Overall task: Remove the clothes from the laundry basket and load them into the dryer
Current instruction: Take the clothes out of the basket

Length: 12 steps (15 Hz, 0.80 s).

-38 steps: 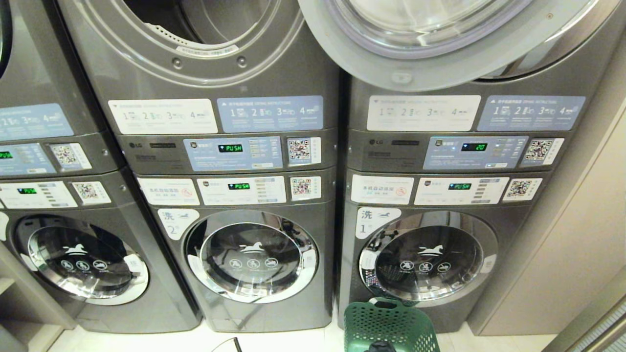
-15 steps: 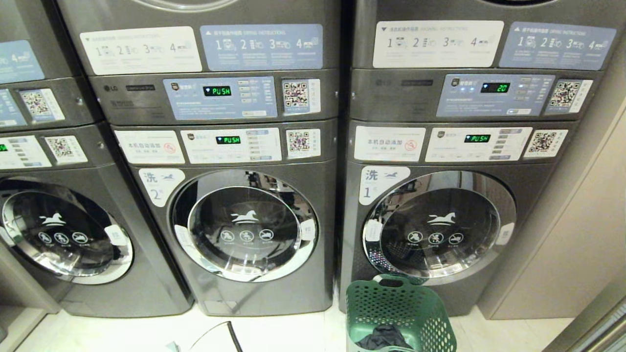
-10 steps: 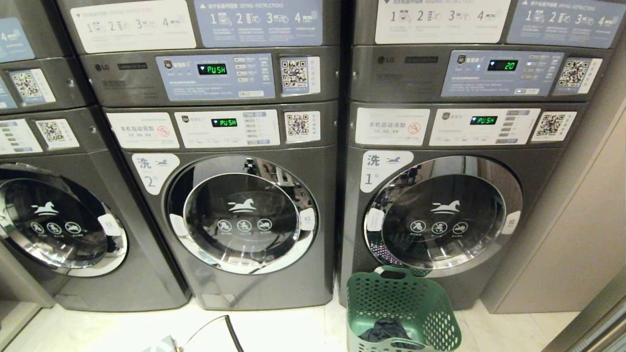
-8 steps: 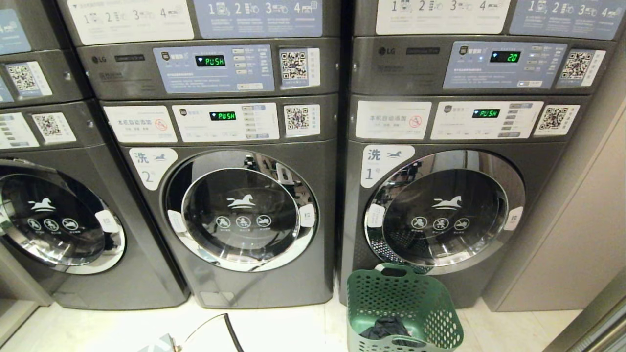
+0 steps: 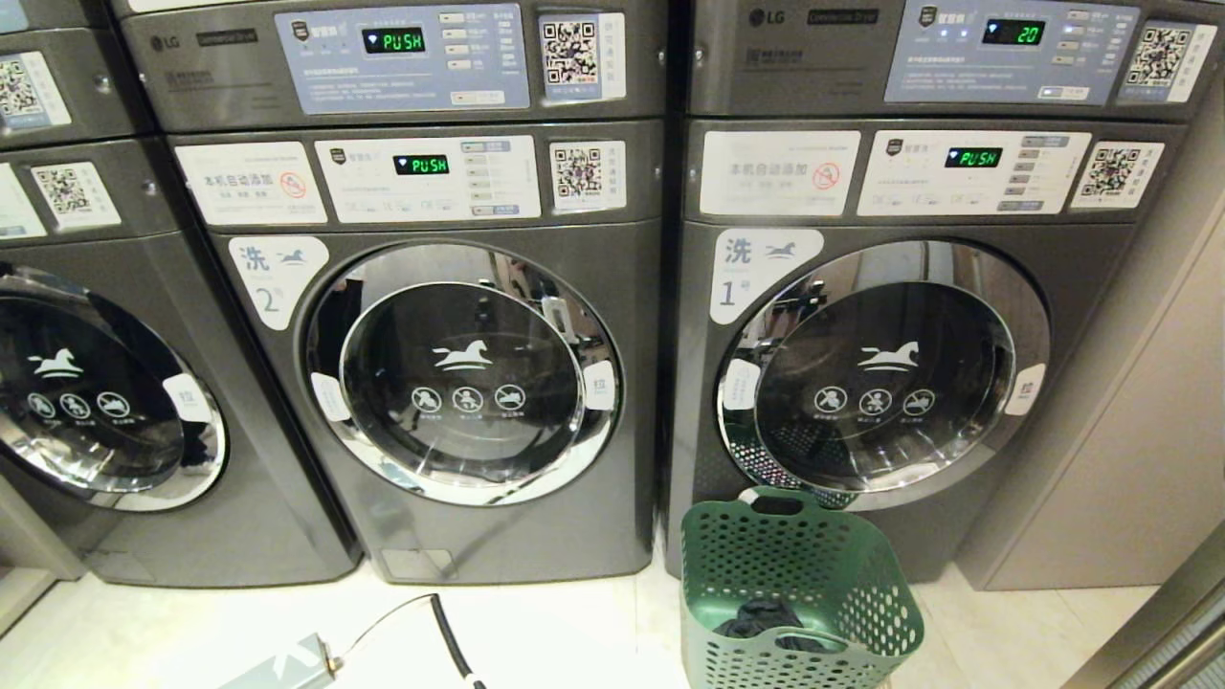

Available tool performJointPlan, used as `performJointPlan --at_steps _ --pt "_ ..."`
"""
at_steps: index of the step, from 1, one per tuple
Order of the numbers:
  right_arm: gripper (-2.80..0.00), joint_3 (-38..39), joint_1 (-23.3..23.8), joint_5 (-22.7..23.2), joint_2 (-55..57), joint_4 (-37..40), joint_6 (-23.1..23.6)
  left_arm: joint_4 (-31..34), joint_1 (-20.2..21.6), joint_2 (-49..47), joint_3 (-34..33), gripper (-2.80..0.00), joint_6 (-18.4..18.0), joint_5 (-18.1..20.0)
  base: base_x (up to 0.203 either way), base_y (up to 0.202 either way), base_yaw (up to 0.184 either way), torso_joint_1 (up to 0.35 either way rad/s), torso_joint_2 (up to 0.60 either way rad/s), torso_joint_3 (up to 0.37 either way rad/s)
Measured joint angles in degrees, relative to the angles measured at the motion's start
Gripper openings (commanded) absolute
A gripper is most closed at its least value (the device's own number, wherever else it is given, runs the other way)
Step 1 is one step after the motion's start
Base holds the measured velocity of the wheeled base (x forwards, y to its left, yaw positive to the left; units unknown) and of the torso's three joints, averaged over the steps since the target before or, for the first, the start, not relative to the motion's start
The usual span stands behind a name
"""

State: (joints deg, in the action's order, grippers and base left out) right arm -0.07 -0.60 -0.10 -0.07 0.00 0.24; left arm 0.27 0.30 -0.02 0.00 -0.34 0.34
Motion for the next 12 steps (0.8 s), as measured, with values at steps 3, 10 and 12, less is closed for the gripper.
performJointPlan --at_steps 3,10,12 --pt "-2.8 0.0 0.0 0.0 0.0 0.0 0.0 0.0 0.0 0.0 0.0 -2.8 0.0 0.0 0.0 0.0 0.0 -0.068 0.45 0.38" --pt "-2.8 0.0 0.0 0.0 0.0 0.0 0.0 0.0 0.0 0.0 0.0 -2.8 0.0 0.0 0.0 0.0 0.0 -0.012 0.18 0.161" --pt "-2.8 0.0 0.0 0.0 0.0 0.0 0.0 0.0 0.0 0.0 0.0 -2.8 0.0 0.0 0.0 0.0 0.0 0.0 0.0 0.0"
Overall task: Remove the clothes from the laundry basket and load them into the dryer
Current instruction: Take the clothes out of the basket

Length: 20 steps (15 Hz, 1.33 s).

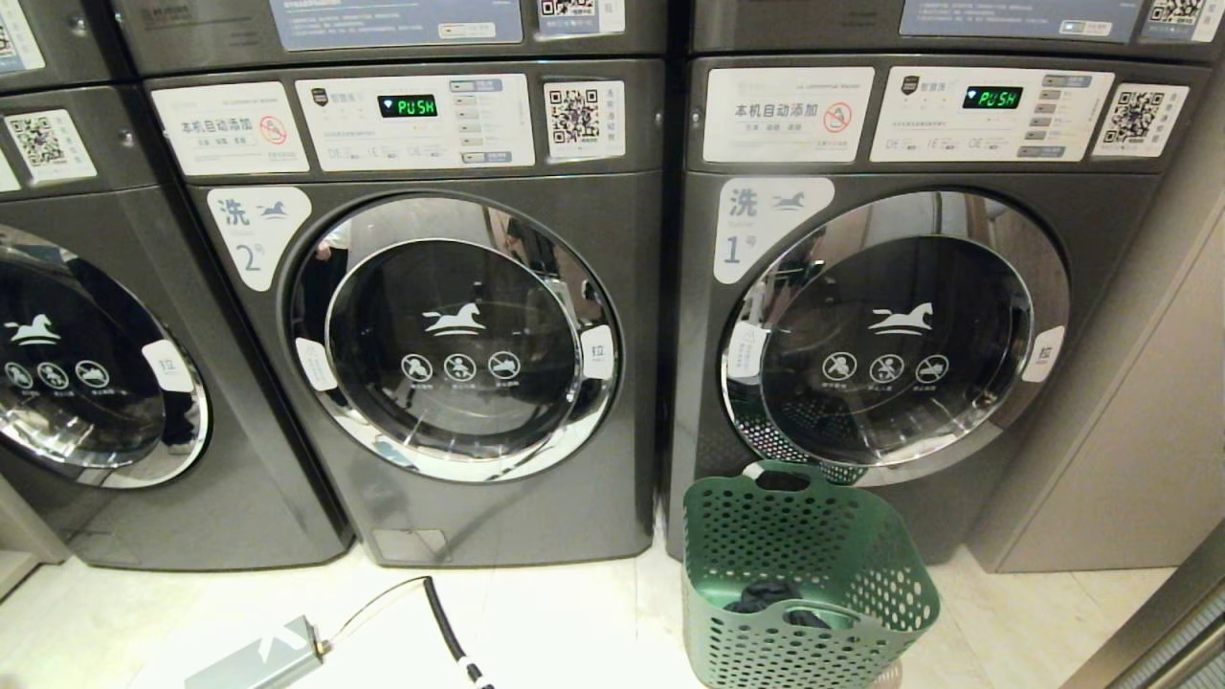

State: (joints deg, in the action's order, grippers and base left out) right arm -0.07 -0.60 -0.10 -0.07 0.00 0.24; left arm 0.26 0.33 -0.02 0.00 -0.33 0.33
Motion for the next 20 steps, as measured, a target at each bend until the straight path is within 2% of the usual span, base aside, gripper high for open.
performJointPlan --at_steps 11,20 --pt "-2.8 0.0 0.0 0.0 0.0 0.0 0.0 0.0 0.0 0.0 0.0 -2.8 -0.2 0.2 0.0 0.0 0.0 0.0 0.0 -0.002" --pt "-2.8 0.0 0.0 0.0 0.0 0.0 0.0 0.1 0.0 0.0 0.0 -2.8 0.4 0.0 0.0 0.0 0.0 0.004 0.0 -0.182"
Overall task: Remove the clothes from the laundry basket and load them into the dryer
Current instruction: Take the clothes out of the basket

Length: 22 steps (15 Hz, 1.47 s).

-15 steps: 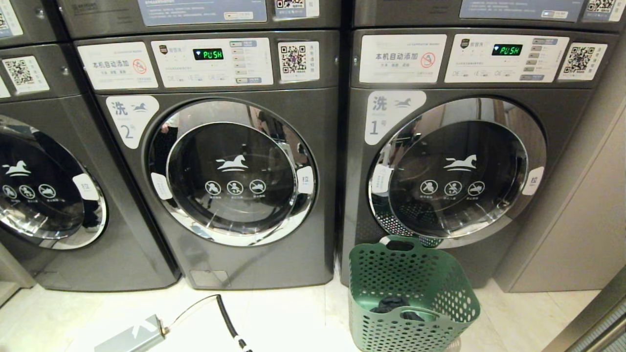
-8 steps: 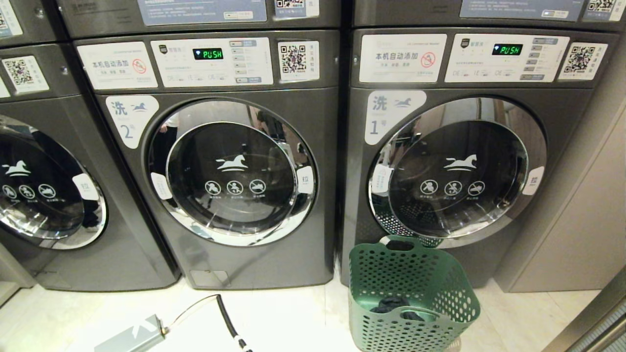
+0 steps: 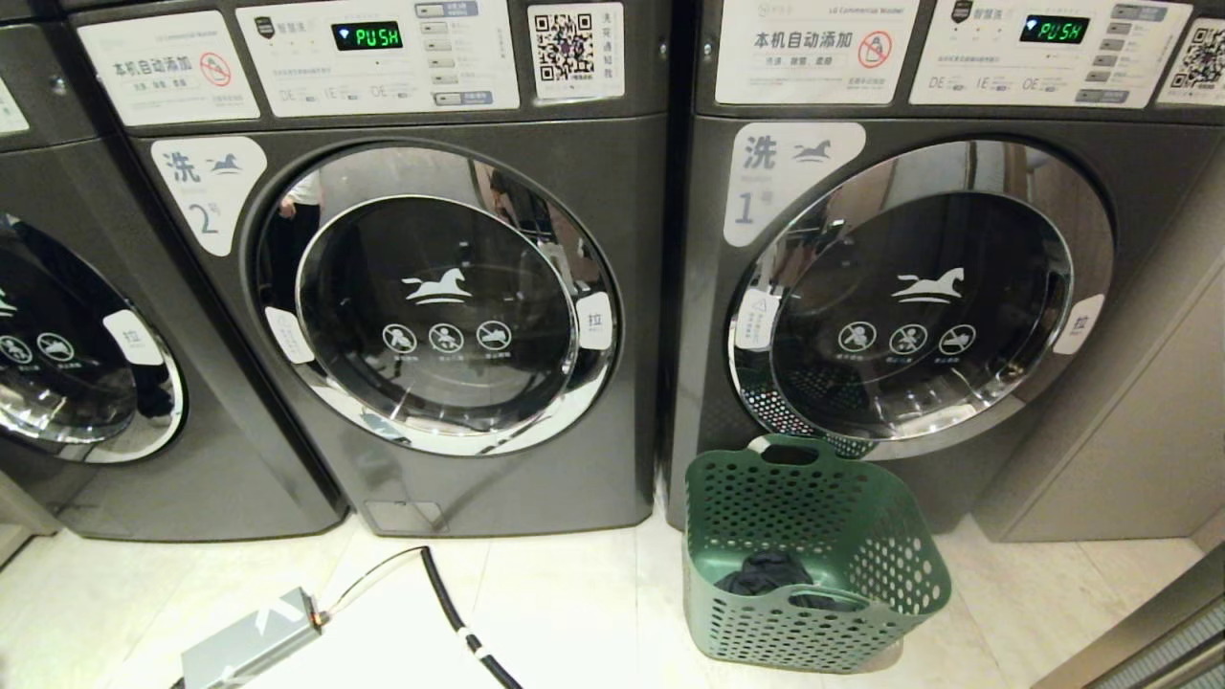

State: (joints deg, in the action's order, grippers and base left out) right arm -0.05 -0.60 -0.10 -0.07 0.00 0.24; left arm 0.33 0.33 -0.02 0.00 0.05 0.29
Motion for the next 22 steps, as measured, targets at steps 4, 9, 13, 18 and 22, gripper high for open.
performJointPlan --at_steps 4,9,13,18,22 --pt "-2.8 0.0 0.0 0.0 0.0 0.0 0.0 0.0 0.0 0.0 0.0 -2.8 0.0 -0.1 0.0 0.0 0.0 0.003 0.0 -0.198" --pt "-2.8 0.0 0.0 0.0 0.0 0.0 0.1 0.0 0.0 0.0 0.0 -2.8 0.0 -0.1 0.0 0.0 0.0 0.003 0.0 -0.196" --pt "-2.8 0.0 0.0 0.0 0.0 0.0 0.1 0.0 0.0 0.0 0.0 -2.8 0.0 -0.1 0.0 0.0 0.0 0.001 0.0 -0.201" --pt "-2.8 0.0 0.0 0.0 0.0 0.0 0.0 0.0 0.0 0.0 0.0 -2.8 0.1 -0.1 0.0 0.0 0.0 0.001 0.0 -0.197" --pt "-2.8 0.0 0.0 0.0 0.0 0.0 0.0 0.0 0.0 0.0 0.0 -2.8 0.1 -0.1 0.0 0.0 0.0 0.003 0.0 -0.198"
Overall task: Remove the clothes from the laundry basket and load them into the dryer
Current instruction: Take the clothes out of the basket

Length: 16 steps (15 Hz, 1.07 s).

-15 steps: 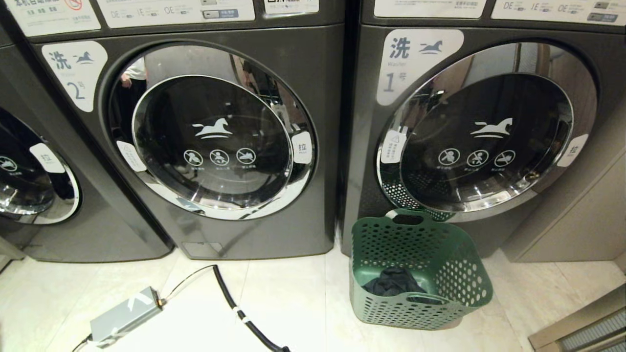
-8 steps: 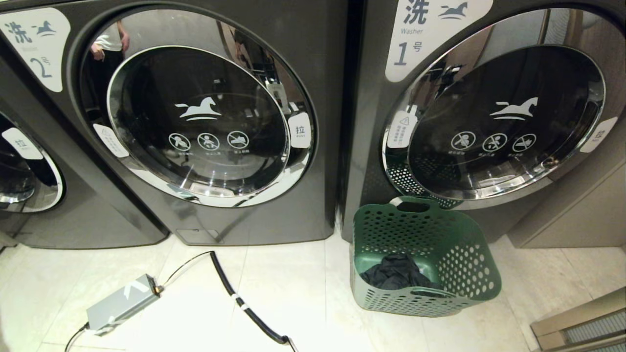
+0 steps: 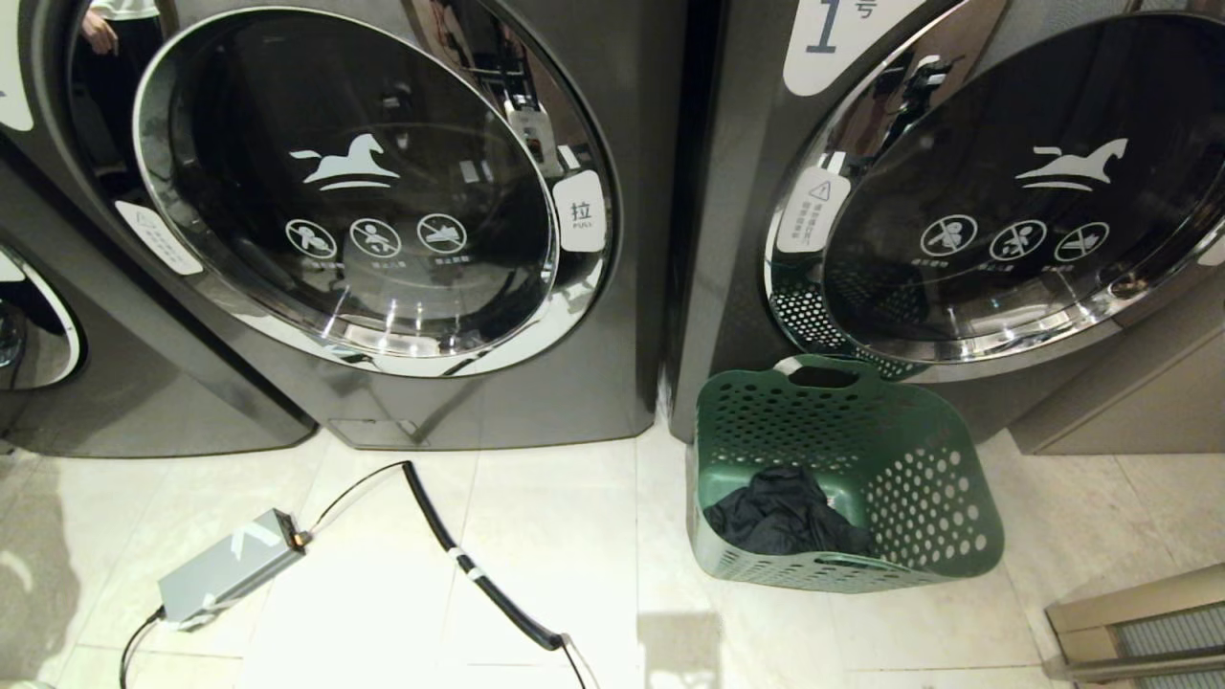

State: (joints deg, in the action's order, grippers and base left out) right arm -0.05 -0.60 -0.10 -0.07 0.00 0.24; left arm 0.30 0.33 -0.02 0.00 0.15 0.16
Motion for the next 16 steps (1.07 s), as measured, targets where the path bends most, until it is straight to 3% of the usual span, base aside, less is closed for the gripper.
performJointPlan --at_steps 16 --pt "-2.8 0.0 0.0 0.0 0.0 0.0 0.0 0.0 0.0 0.0 0.0 -2.8 0.0 0.0 0.0 0.0 0.0 0.002 0.0 -0.199"
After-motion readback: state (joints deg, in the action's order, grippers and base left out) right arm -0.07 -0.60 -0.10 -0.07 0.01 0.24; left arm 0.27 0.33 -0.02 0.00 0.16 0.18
